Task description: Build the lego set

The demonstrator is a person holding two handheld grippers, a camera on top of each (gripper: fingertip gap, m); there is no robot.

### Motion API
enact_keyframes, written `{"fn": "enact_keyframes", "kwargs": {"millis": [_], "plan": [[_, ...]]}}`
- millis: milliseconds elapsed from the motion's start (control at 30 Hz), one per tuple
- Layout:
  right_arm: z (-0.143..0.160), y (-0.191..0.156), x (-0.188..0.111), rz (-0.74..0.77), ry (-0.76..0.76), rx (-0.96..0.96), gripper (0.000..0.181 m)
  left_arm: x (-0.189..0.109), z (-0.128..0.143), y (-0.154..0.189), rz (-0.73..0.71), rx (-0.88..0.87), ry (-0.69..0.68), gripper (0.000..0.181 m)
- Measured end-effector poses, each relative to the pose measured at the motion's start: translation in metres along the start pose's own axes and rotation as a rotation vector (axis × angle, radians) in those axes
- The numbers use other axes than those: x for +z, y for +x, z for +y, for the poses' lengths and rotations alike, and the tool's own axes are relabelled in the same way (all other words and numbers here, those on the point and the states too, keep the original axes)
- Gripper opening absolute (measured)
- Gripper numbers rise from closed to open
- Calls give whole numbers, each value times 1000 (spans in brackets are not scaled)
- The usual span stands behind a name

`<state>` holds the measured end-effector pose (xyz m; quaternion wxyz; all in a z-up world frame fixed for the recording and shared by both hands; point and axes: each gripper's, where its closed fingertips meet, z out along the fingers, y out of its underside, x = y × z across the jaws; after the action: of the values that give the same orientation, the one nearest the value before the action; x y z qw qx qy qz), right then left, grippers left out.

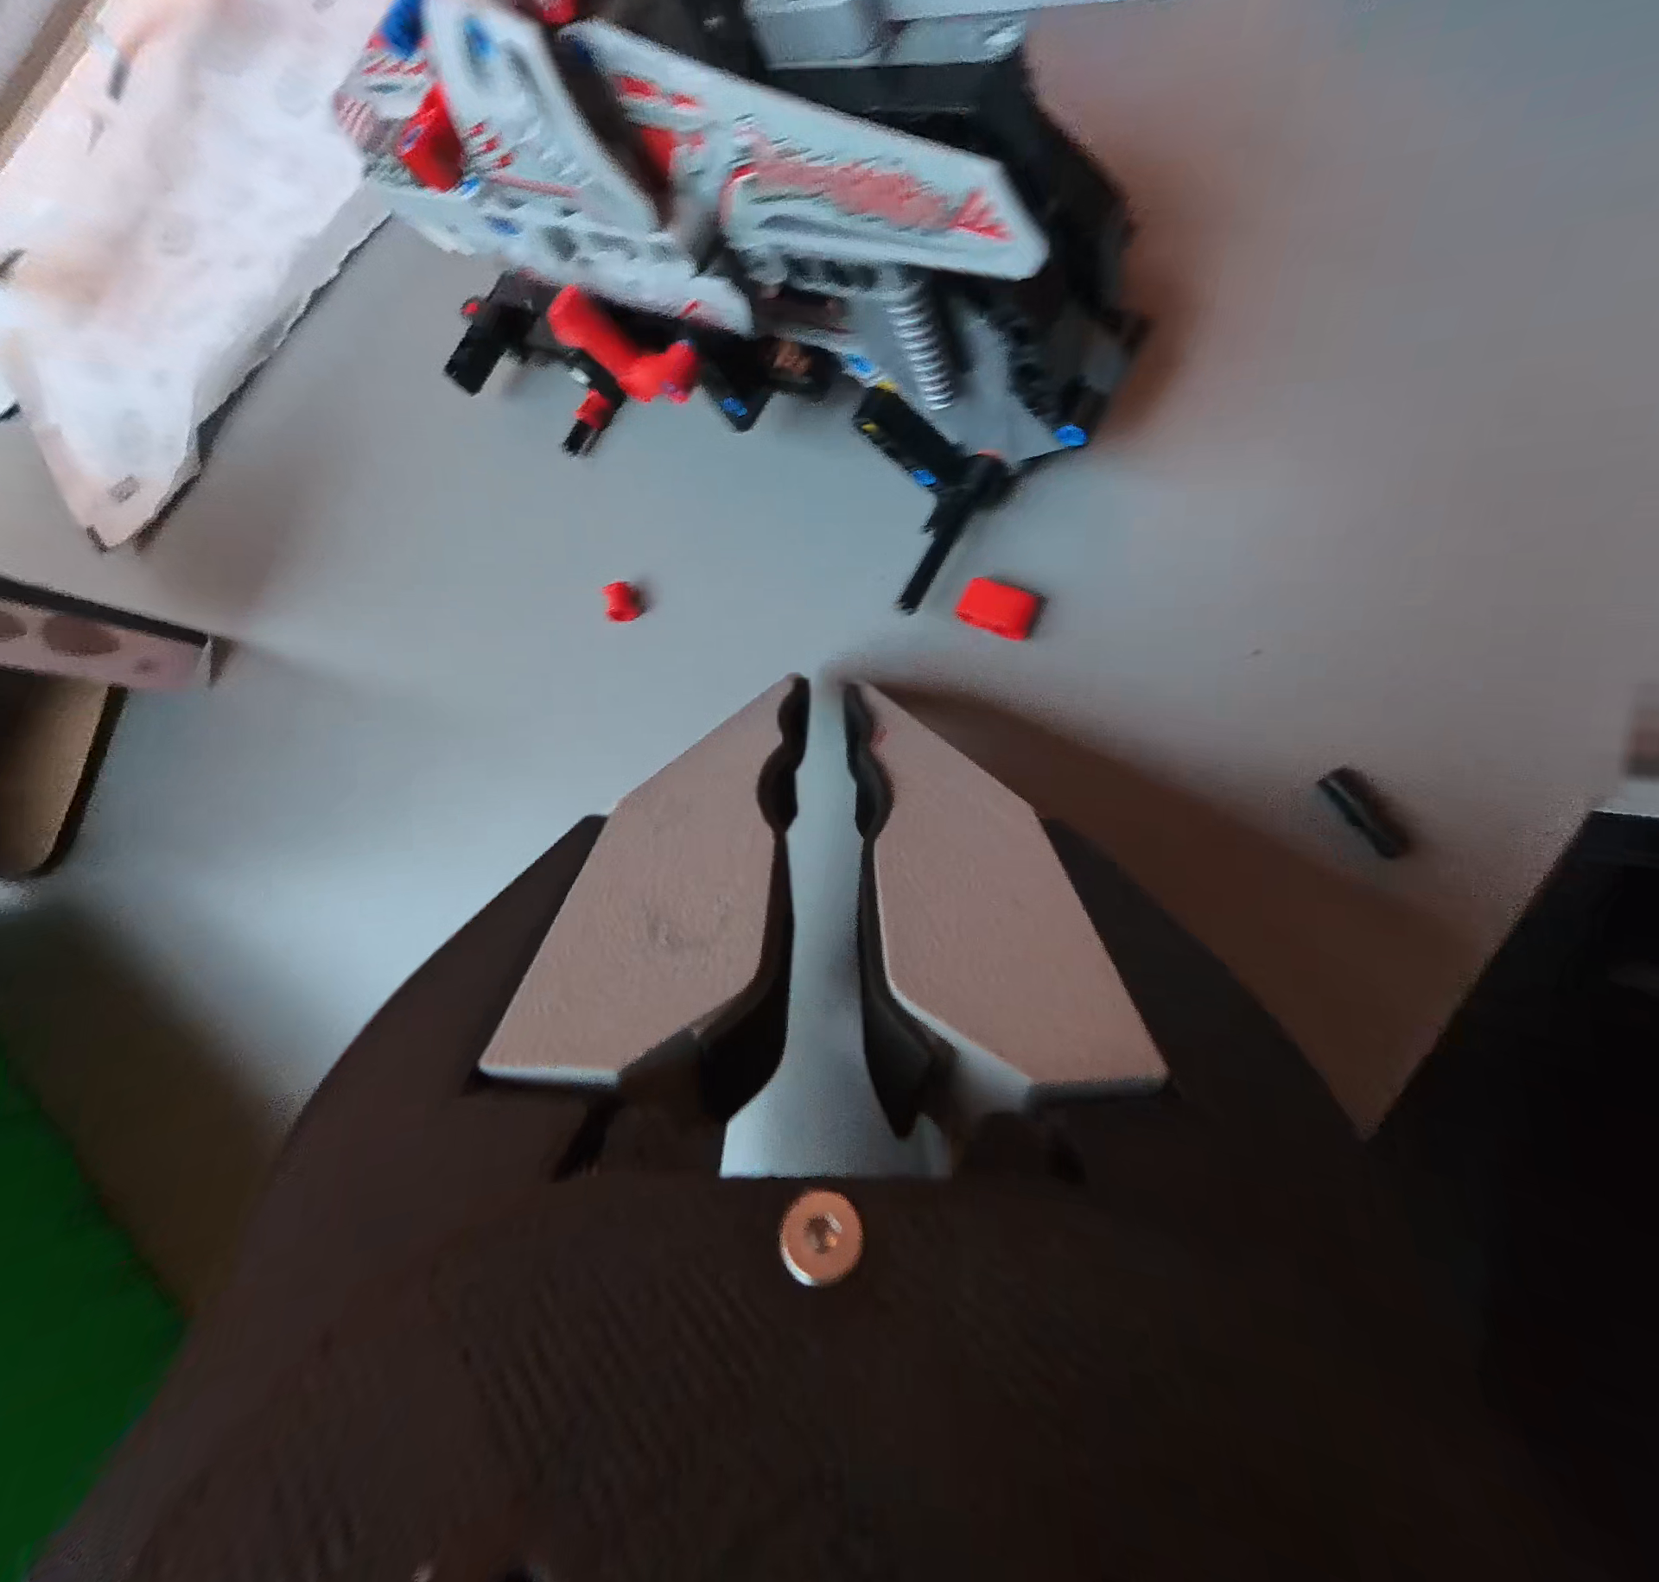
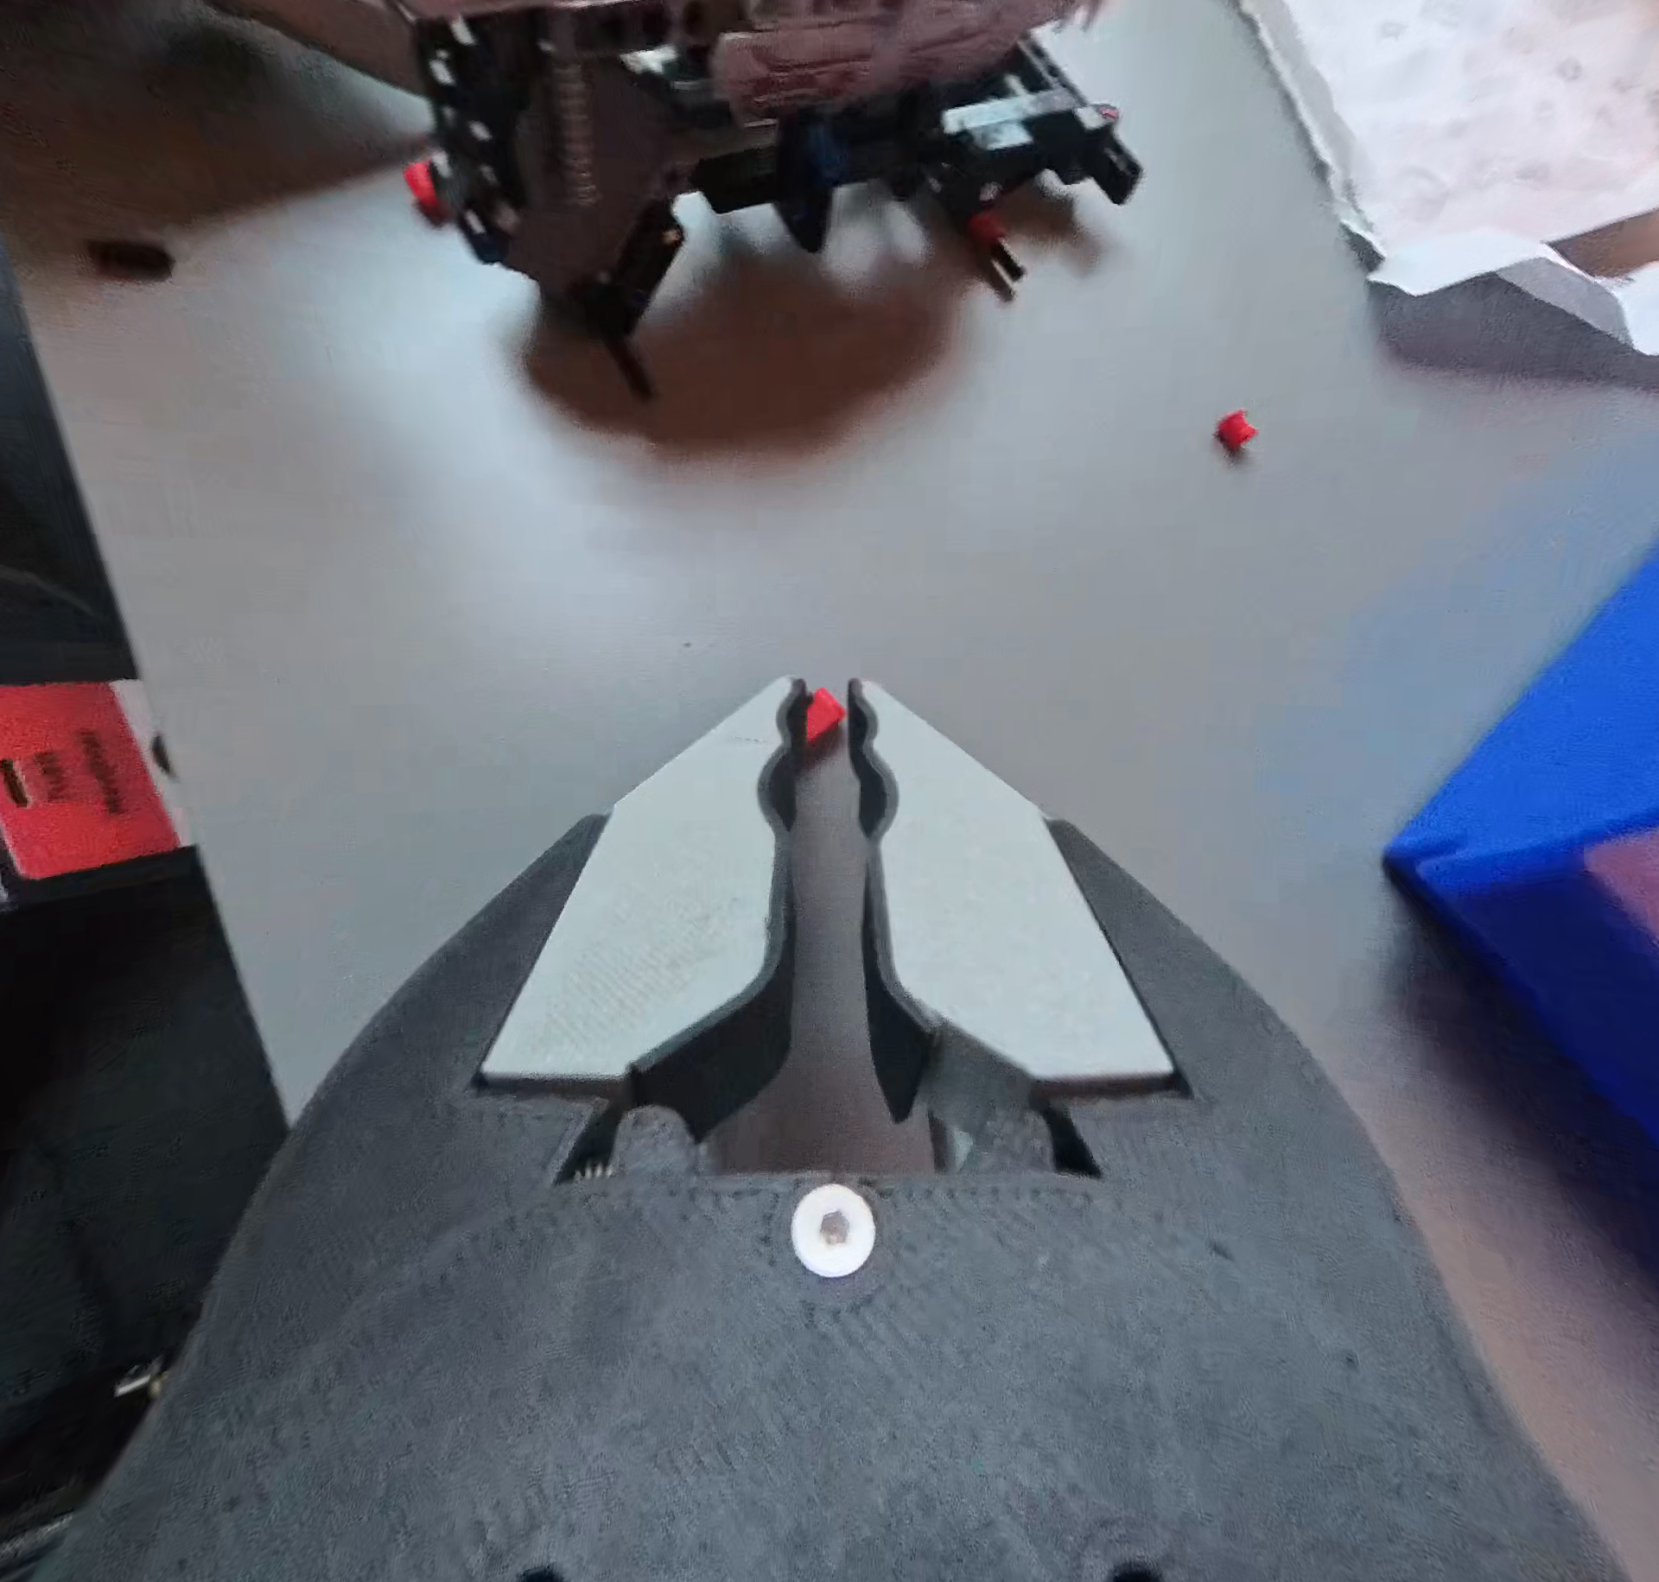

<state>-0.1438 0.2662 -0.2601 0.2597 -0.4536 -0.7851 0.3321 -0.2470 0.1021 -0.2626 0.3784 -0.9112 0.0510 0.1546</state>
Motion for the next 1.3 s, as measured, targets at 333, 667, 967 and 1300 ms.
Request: {"fn": "enact_keyframes", "kwargs": {"millis": [333, 667, 967, 1300], "plan": [[-16, 29, -22, 100, 178, 119, 24, -59, -23, 78, 494, -15, 103, 20], [-29, 4, -16, 32, 196, 87, 23, -22, 2, 51, 325, 10, 25, 0], [-27, 1, -10, 15, 171, 89, 22, -27, -28, 22, 299, -125, 193, 8], [-46, -28, -2, -87, 203, 47, 25, 3, -13, 28, 202, 9, 38, 0]]}}
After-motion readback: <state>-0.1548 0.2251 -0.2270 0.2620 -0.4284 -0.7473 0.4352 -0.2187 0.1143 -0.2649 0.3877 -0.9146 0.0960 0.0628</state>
